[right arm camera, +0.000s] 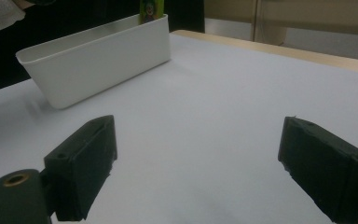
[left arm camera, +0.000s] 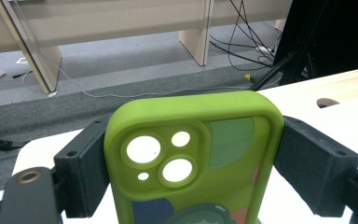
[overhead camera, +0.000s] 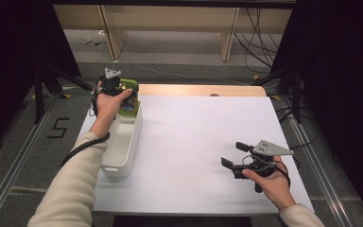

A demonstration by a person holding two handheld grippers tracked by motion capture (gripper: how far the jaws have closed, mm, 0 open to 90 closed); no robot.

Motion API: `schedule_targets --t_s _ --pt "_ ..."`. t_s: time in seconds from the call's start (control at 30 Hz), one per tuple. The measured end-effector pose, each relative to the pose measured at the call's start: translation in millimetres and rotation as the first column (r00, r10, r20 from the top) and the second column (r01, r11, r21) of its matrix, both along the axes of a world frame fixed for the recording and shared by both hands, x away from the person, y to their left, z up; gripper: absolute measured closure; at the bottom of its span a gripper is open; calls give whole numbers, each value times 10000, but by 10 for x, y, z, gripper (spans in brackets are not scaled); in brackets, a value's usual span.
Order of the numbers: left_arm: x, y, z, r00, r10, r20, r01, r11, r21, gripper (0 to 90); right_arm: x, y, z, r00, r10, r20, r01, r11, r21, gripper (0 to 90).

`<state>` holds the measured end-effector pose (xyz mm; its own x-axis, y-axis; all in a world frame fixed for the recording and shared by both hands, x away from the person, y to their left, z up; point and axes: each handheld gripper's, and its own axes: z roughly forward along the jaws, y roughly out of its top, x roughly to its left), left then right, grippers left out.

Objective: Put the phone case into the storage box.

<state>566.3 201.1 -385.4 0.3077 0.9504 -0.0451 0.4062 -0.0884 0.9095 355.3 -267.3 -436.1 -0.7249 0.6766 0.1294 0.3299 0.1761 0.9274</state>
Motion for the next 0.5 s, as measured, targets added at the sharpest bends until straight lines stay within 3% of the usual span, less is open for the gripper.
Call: schedule_targets --t_s 0.5 --pt "-2 9 -48 9999 -12 -116 13 10000 43 167 3 3 -2 10000 1 5 -1 10000 2 126"
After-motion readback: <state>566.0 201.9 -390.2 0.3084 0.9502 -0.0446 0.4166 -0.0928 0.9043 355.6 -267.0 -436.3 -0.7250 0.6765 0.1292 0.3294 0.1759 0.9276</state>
